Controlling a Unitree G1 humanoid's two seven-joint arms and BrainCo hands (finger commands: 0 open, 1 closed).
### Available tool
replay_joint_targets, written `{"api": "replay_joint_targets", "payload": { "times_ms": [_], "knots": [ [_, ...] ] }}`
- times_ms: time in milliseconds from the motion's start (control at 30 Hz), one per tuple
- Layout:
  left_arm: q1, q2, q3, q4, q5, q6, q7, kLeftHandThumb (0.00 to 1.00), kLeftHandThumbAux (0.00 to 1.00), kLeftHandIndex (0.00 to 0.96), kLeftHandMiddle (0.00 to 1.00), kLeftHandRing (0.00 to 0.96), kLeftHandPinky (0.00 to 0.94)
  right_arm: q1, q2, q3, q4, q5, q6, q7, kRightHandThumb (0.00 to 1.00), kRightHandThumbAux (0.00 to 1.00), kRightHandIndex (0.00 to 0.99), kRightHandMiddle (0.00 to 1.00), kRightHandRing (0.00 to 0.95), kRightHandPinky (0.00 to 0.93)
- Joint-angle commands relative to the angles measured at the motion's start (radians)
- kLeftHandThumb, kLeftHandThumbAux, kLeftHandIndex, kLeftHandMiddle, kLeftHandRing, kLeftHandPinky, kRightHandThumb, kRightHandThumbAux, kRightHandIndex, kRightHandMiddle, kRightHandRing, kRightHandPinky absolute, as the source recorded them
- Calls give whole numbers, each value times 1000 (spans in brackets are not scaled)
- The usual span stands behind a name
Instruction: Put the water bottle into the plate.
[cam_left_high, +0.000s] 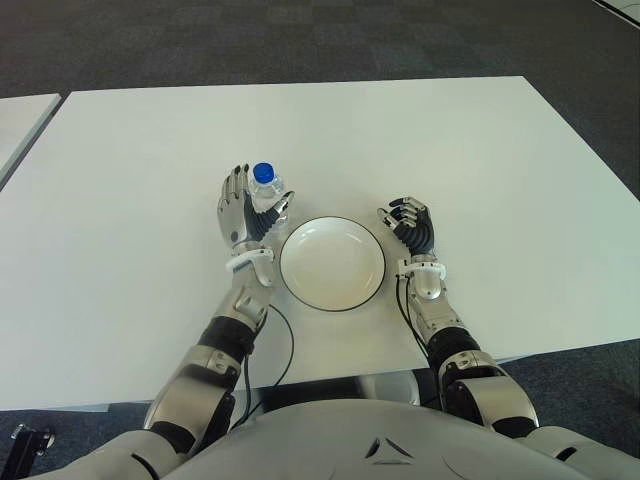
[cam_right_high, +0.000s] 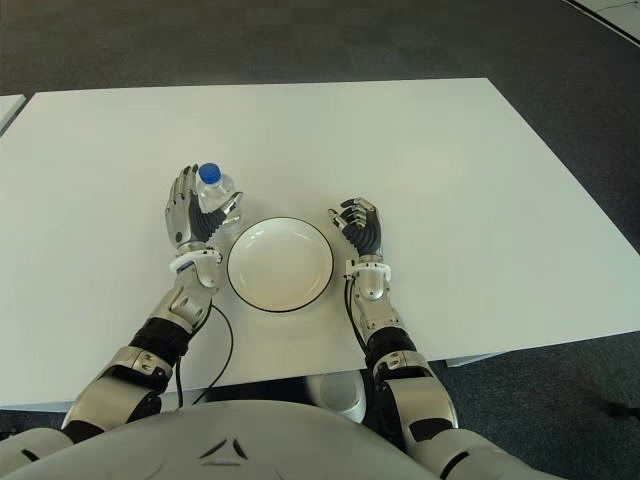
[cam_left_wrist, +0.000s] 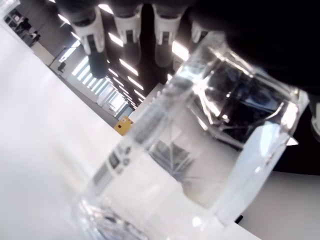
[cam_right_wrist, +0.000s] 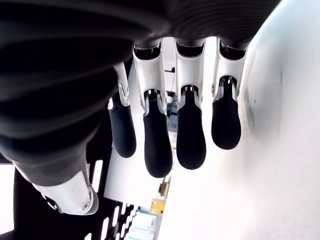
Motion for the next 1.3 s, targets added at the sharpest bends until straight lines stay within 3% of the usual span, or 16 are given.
{"api": "replay_joint_targets", "payload": {
  "times_ms": [33, 167, 333, 367, 467, 500, 767, 1300],
  "knots": [
    [-13, 11, -10, 23, 5, 21, -9, 786, 365, 112, 134, 142, 255, 18, 6, -6, 11, 4, 21, 1, 706, 728, 433, 618, 631, 636],
    [-17, 14, -11, 24, -4, 25, -24, 796, 371, 153, 180, 190, 313, 18, 6, -6, 13, 3, 20, 1, 706, 728, 433, 618, 630, 638],
    [-26, 24, -12, 17, -3, 40, -47, 811, 382, 319, 297, 303, 402, 16, 4, -6, 15, 3, 20, 6, 707, 728, 433, 619, 633, 643],
    [-27, 26, -14, 14, -1, 45, -49, 785, 490, 361, 367, 370, 451, 16, 4, -6, 15, 3, 20, 6, 707, 728, 433, 620, 633, 642],
    [-31, 34, -21, 11, 7, 58, -61, 755, 618, 413, 486, 492, 537, 16, 4, -6, 17, 3, 16, 6, 707, 728, 433, 621, 634, 642],
    [-32, 37, -22, 10, 8, 61, -65, 791, 630, 426, 487, 544, 574, 16, 4, -6, 17, 2, 15, 6, 707, 728, 433, 622, 635, 645],
    [-59, 72, -39, 50, -7, 28, -105, 853, 657, 417, 531, 753, 770, 17, 6, -7, 19, 4, 3, 5, 707, 728, 433, 623, 636, 647],
    [-55, 80, -8, 64, -96, -55, -137, 851, 669, 394, 535, 849, 838, 19, 5, -5, 15, -3, 3, -2, 707, 728, 433, 625, 637, 651]
  ]
}}
